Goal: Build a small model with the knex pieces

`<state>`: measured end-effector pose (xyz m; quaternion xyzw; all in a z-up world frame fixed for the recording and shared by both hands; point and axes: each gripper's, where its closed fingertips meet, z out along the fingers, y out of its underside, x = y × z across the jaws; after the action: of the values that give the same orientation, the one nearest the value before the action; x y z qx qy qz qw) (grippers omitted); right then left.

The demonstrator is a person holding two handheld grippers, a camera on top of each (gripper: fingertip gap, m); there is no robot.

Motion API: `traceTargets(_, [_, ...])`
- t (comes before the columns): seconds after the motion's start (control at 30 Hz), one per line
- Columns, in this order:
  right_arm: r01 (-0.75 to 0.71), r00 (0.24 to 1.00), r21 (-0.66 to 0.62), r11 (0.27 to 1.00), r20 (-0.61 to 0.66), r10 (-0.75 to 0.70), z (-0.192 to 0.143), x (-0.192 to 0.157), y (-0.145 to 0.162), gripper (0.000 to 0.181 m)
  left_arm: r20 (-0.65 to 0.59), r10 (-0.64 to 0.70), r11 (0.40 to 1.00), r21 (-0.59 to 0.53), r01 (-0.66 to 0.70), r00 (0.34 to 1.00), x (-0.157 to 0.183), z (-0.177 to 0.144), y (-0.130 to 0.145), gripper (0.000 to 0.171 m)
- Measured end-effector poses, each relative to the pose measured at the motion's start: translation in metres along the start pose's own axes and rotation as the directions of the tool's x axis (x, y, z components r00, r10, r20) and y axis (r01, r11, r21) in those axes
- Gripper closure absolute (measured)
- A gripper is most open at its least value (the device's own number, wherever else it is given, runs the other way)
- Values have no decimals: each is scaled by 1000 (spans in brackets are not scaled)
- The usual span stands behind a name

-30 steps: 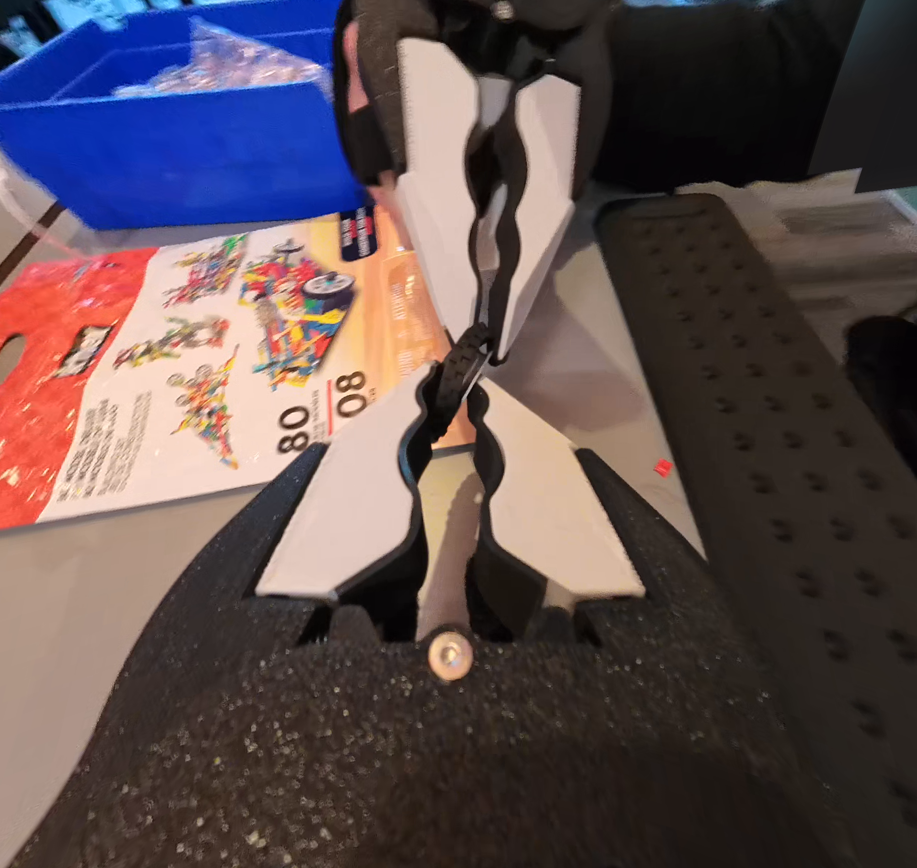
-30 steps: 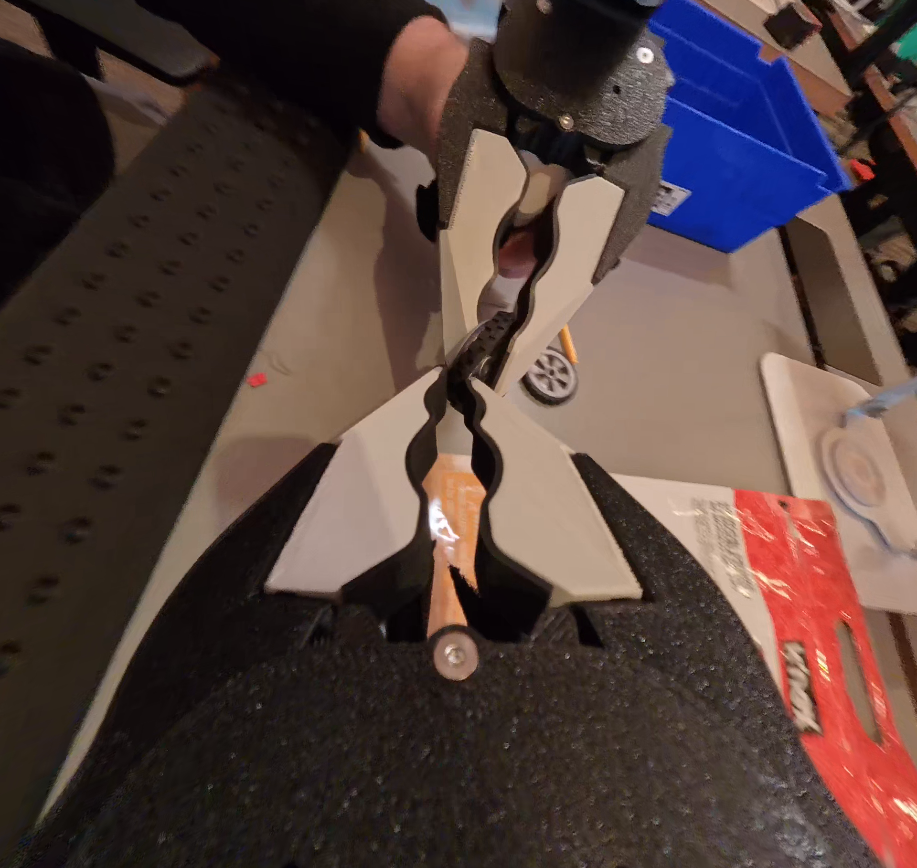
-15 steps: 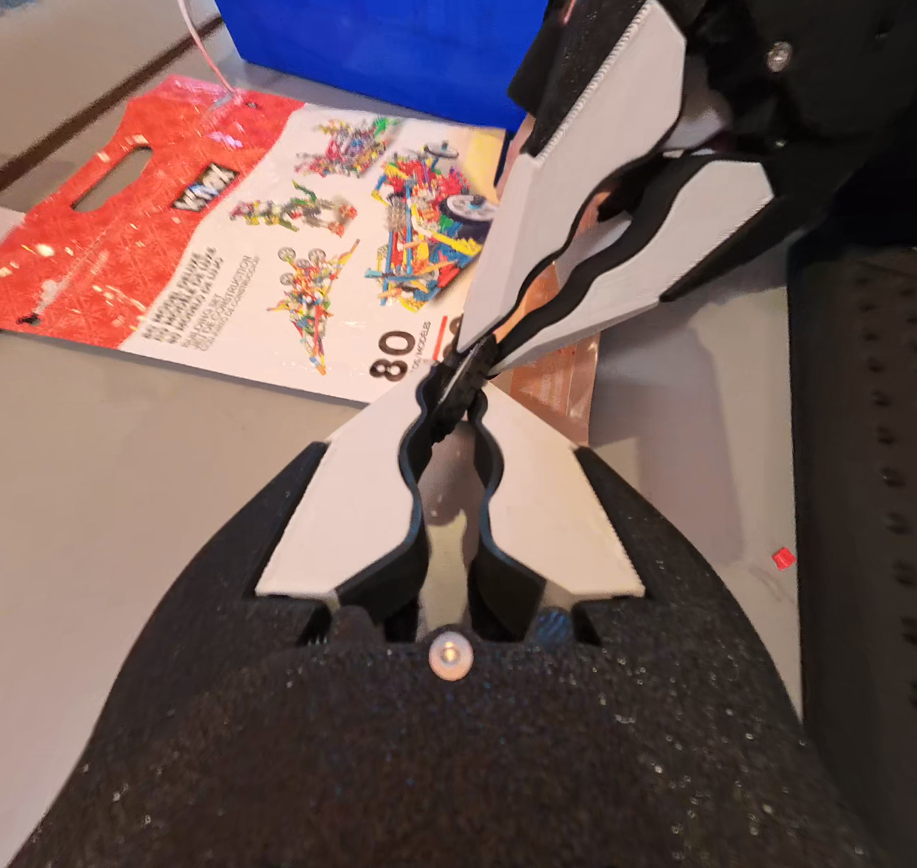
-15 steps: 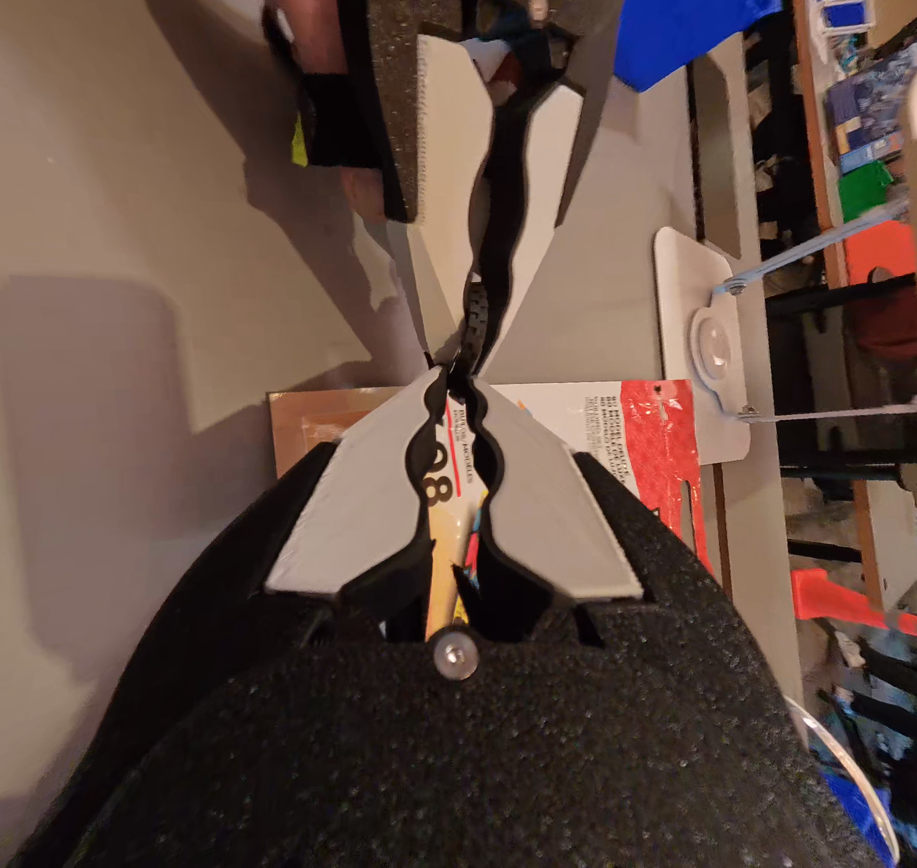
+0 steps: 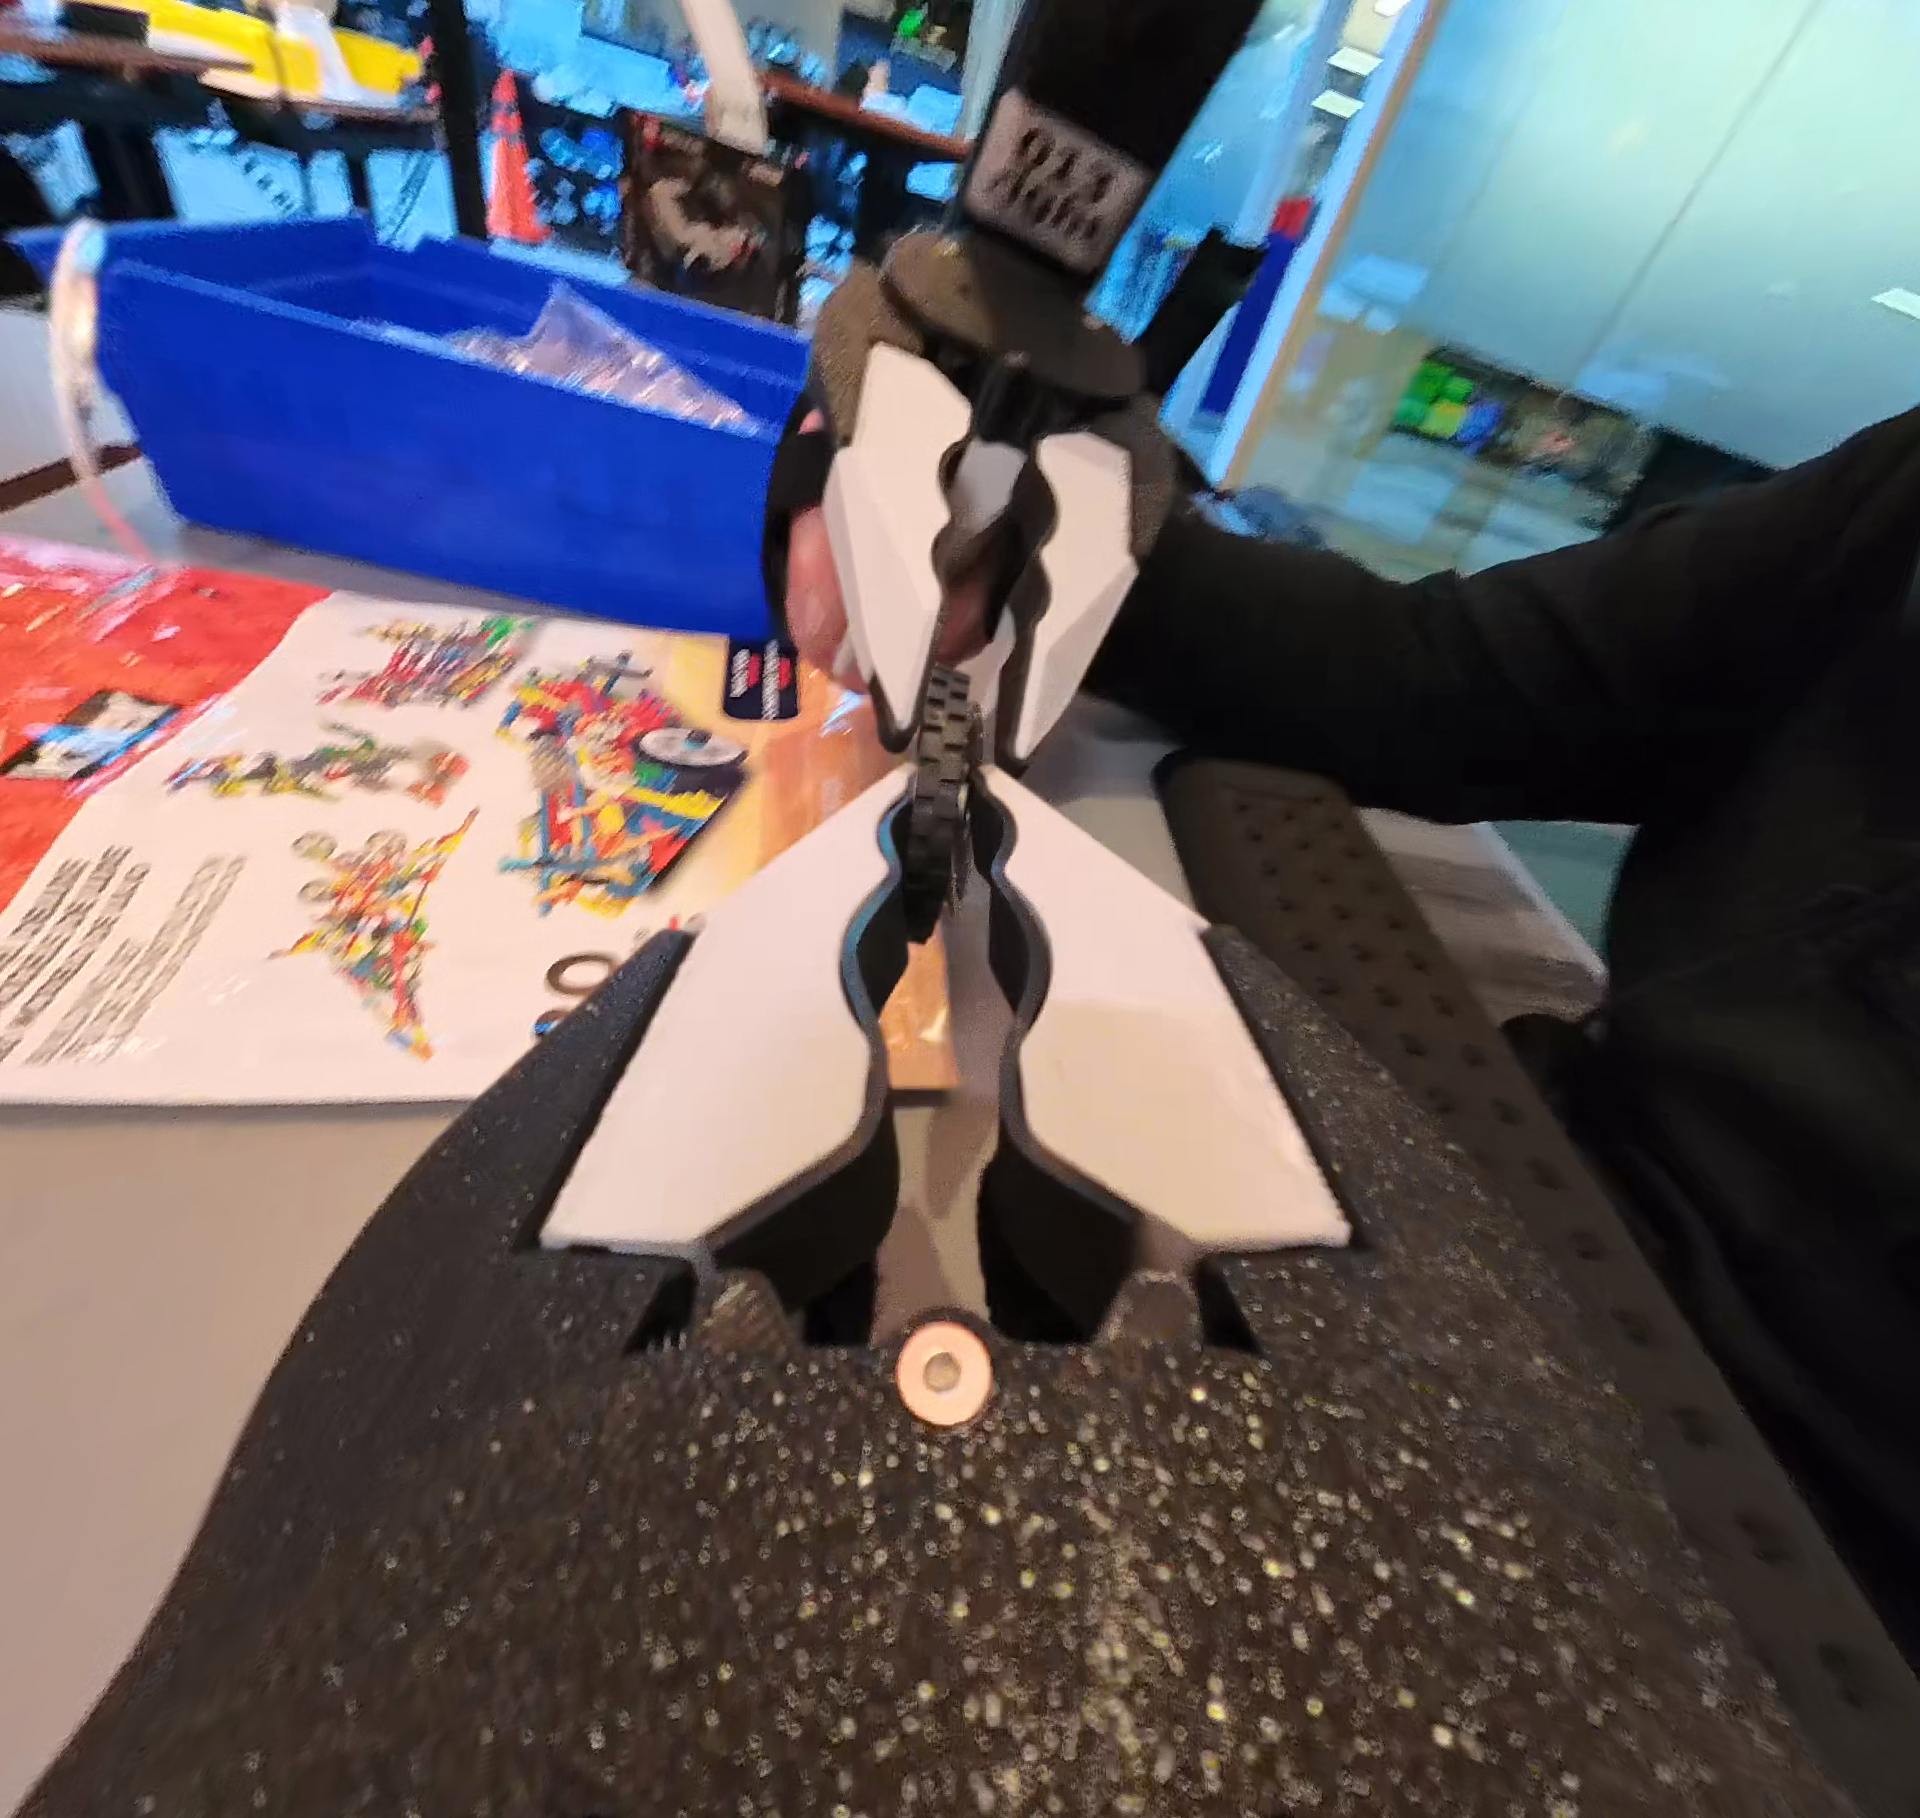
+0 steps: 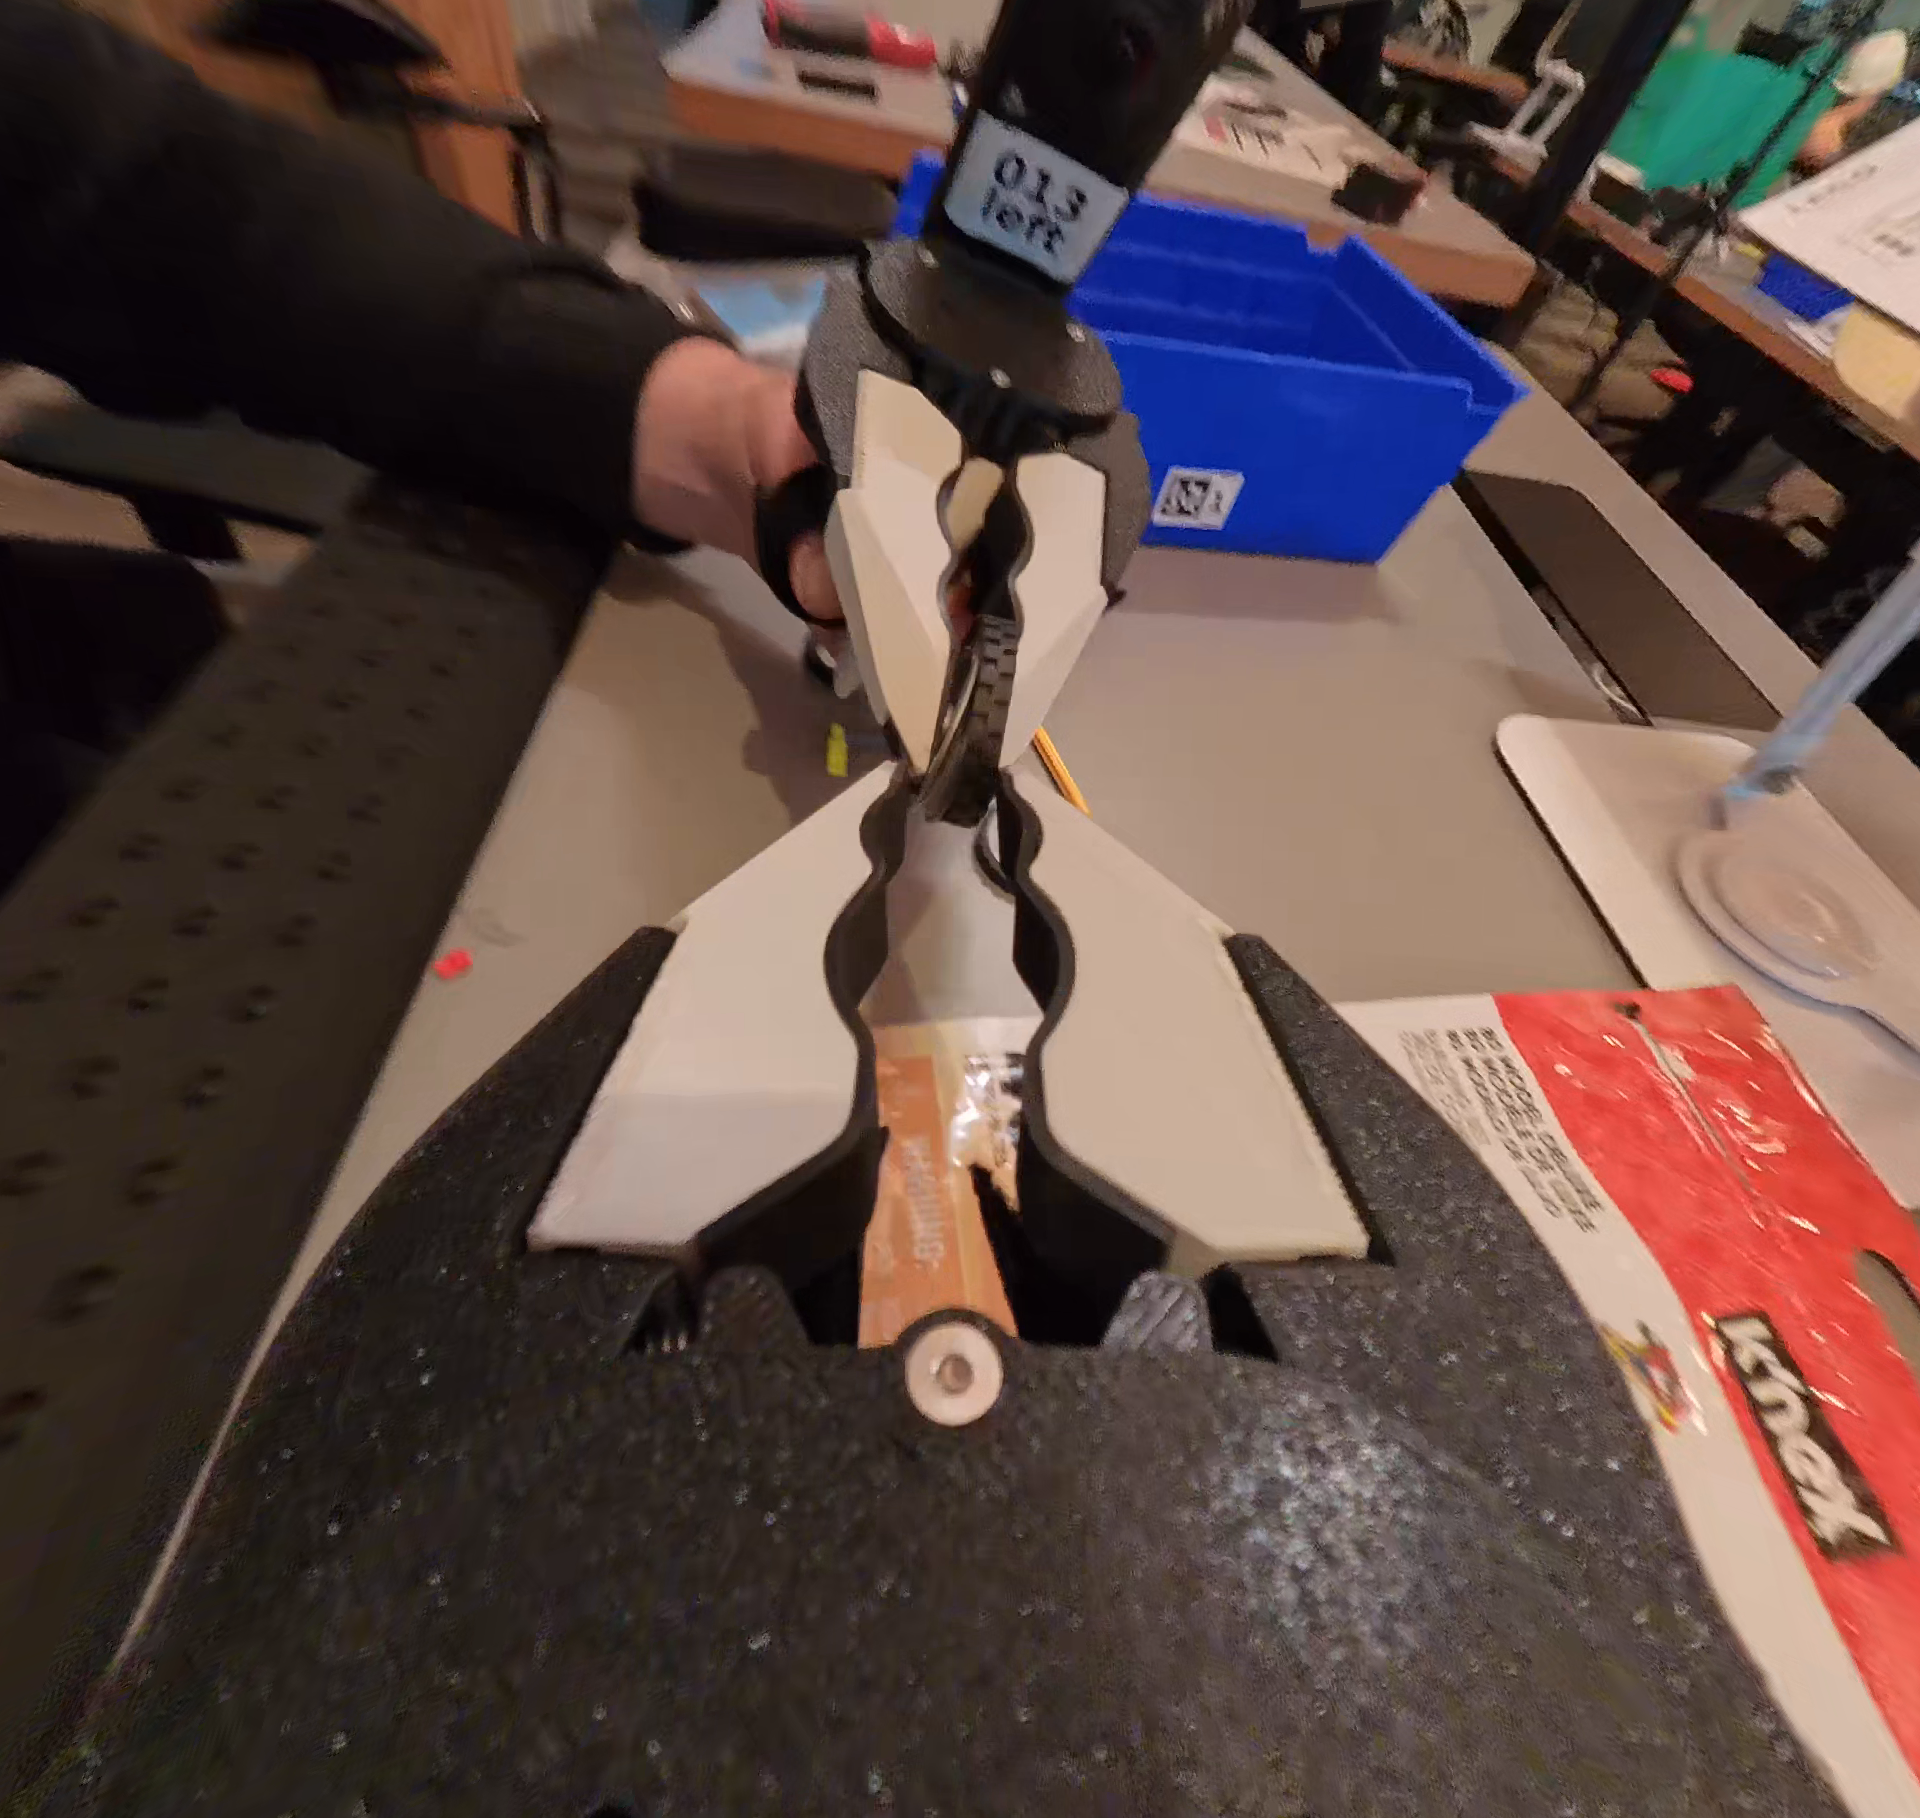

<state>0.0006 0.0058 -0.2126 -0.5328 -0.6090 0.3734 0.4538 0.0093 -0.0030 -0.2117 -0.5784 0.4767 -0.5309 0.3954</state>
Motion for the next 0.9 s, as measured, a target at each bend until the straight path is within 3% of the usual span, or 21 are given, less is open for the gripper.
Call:
traceTargets(0.23, [-81,986,187,979,159,52,-3,-28,-34,159,-230,28,990,143,5,973,40,-7,-22,167])
traceTargets(0.63, [-144,955,287,947,291,57,-10,-47,-54,171,-372,56,966,255,44,927,67,-13,-44,167])
traceTargets(0.9, [-125,955,337,933,296,22,-10,-53,-68,172,-411,76,952,301,57,908,76,-17,-54,166])
